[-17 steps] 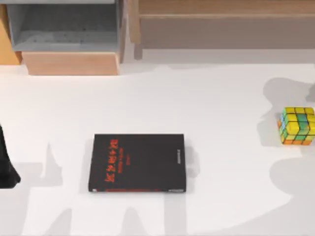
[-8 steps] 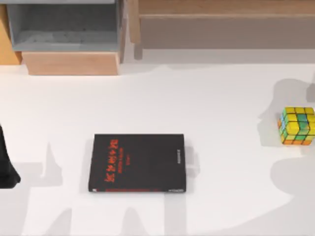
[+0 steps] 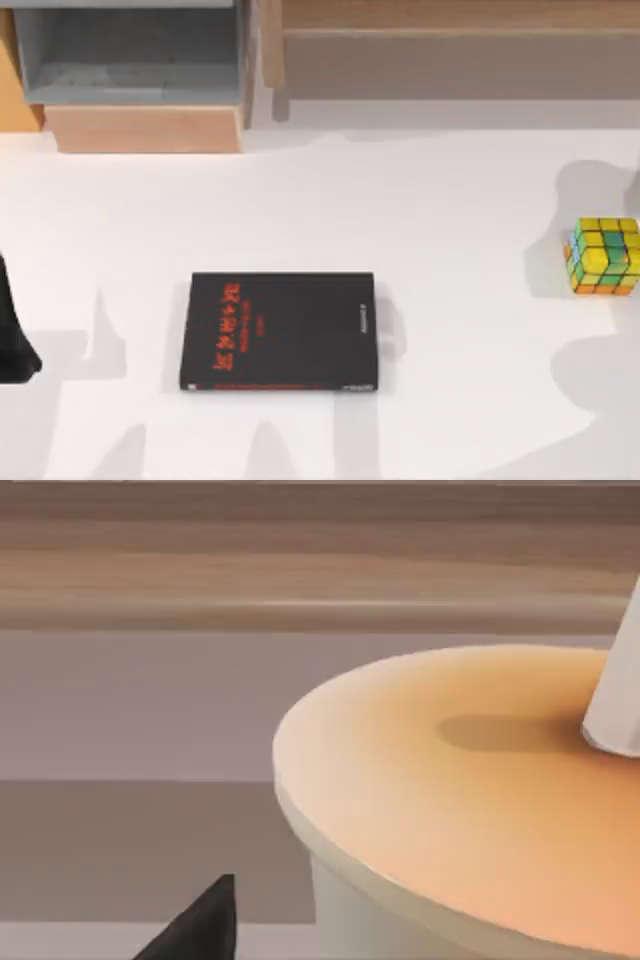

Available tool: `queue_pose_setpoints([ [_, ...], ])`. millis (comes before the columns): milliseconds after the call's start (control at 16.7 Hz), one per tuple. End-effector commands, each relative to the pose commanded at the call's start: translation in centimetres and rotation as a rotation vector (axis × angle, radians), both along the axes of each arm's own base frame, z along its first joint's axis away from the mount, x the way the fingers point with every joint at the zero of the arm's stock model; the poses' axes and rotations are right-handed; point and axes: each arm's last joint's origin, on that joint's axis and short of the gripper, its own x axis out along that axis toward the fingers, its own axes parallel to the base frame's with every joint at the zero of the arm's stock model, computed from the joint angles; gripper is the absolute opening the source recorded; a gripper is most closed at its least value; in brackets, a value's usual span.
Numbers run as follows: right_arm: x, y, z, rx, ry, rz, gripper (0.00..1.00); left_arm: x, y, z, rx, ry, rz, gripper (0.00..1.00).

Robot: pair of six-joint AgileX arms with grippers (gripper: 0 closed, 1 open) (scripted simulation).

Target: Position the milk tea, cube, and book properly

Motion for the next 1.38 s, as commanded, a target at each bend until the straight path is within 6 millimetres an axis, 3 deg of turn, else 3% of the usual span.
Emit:
queue_pose_setpoints([
  [180,-1.5,0.1,-0.1,0.001,0.004,0.0,1.0,0.0,0.0,0.0,0.0,0.0,0.0,1.0],
  [480,-1.5,0.2,-0.1,0.001,0.005,0.002,1.0,0.0,0.0,0.0,0.0,0.0,0.0,1.0],
  [1020,-3.3,0.2,4.6,0.001,0.004,0.005,1.0,0.0,0.0,0.0,0.0,0.0,0.0,1.0],
  [1380,-3.3,0.3,4.9,0.0,0.002,0.009,1.0,0.0,0.0,0.0,0.0,0.0,0.0,1.0],
])
